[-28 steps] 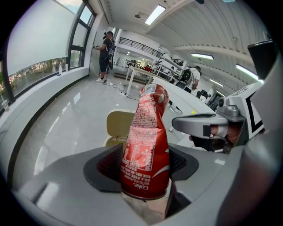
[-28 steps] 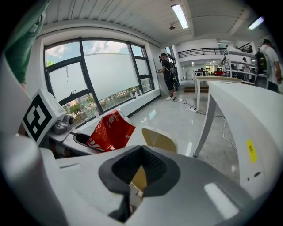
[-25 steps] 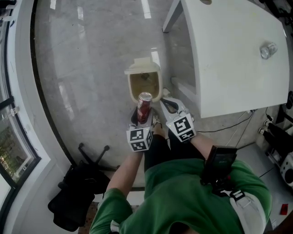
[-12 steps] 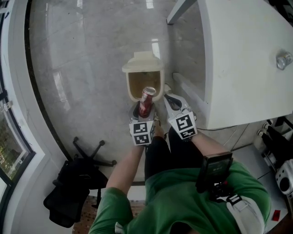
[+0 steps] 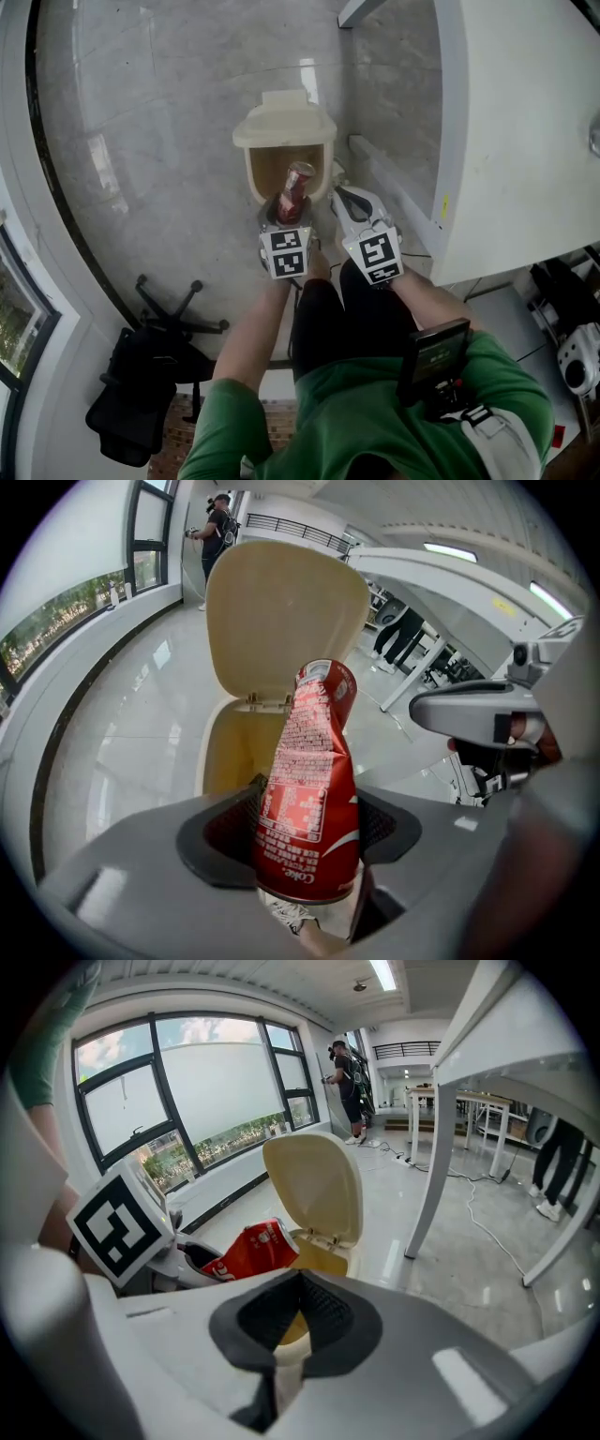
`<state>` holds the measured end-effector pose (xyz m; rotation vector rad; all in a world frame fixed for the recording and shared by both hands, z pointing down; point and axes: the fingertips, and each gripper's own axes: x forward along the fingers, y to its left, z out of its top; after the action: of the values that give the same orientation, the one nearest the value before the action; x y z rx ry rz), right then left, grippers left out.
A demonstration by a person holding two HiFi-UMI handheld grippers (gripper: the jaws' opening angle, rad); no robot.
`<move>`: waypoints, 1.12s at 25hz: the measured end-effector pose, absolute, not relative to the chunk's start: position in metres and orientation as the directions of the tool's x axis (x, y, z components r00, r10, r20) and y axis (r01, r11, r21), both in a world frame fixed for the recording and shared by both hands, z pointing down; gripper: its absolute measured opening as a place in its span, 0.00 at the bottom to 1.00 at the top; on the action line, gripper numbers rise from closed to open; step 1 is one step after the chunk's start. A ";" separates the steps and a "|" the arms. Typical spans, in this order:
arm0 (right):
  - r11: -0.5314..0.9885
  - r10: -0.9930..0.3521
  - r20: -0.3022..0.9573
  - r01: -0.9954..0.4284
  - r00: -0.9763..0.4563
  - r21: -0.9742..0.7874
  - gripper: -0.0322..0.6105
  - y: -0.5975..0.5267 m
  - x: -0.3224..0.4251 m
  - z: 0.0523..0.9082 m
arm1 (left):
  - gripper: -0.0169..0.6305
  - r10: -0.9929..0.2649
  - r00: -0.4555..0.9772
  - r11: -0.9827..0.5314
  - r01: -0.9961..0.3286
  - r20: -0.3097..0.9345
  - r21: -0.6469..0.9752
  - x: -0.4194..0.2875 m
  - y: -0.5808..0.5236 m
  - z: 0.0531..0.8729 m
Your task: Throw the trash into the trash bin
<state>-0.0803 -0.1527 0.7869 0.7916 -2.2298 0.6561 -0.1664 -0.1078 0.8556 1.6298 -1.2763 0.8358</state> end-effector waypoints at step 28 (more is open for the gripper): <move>0.656 -0.338 0.752 -0.715 -0.566 -0.244 0.05 -0.150 -0.060 0.839 | 0.46 -0.070 0.165 -0.293 -0.946 0.984 0.138 -0.156 -0.132 0.981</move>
<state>-0.0598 -0.1498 0.8386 0.8112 -2.1857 0.7090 -0.1563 -0.1316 0.9811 1.5604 -1.0085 1.2533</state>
